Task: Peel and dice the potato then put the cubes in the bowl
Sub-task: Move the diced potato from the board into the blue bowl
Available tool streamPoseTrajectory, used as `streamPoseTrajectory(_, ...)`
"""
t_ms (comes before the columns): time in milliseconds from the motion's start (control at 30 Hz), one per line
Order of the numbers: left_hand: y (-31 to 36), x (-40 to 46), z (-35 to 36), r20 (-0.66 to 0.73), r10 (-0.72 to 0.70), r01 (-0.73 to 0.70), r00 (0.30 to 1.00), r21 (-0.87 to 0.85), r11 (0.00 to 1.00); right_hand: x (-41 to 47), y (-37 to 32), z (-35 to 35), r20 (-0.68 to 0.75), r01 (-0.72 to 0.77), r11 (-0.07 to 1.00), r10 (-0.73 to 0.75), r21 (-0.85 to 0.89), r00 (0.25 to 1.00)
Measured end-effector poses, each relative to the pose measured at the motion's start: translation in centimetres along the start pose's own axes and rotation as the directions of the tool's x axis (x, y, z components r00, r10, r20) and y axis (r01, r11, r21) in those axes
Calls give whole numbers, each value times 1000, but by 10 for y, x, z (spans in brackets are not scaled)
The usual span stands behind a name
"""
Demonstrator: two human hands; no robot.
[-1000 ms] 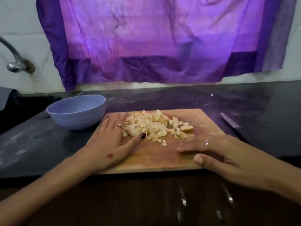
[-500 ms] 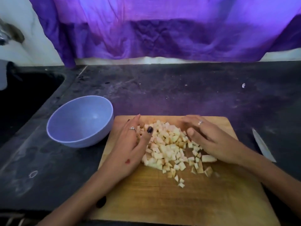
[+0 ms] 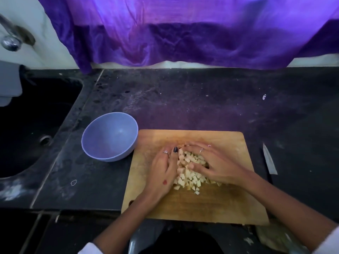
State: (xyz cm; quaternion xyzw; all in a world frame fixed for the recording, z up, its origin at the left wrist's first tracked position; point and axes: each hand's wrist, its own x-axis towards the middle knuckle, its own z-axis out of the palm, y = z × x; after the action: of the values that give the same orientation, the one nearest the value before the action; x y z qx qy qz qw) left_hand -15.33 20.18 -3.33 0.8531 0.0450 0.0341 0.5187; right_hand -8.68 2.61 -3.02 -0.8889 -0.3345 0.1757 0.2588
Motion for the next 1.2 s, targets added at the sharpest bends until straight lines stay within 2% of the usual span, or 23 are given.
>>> streamPoseTrajectory(67,3,1,-3,-50,-15,12,999,-61,998,-4,-5,3,0,-26,1000,26,0,1000)
streamPoseTrajectory(167,15,1,-15,-242,-43,8,969,-143,990,-2,-17,7,26,-19,981,24,-193,999)
streamPoseTrajectory(267,21,-7,-28,-396,-63,-22,916,-206,978,4,-29,15,19,73,941,-70,-332,997)
streamPoseTrajectory(433,15,-27,-52,-586,12,-32,811,-24,999,21,-42,25,56,113,912,-99,-394,993)
streamPoseTrajectory(567,4,-28,-75,-697,20,3,717,32,999,21,-44,30,-34,120,876,-154,-466,988)
streamPoseTrajectory(700,-12,-20,-99,-731,-18,44,682,17,999,23,-43,34,-116,114,880,-187,-460,976)
streamPoseTrajectory(900,-25,-1,-136,-752,-14,47,659,23,999,36,-53,33,-193,12,882,-117,-471,974)
streamPoseTrajectory(1100,-31,14,-153,-723,-56,83,689,1,997,43,-57,22,-176,-43,889,-42,-455,983)
streamPoseTrajectory(1200,-38,20,-158,-706,-52,75,706,2,997,48,-54,16,-254,-136,935,51,-328,966)
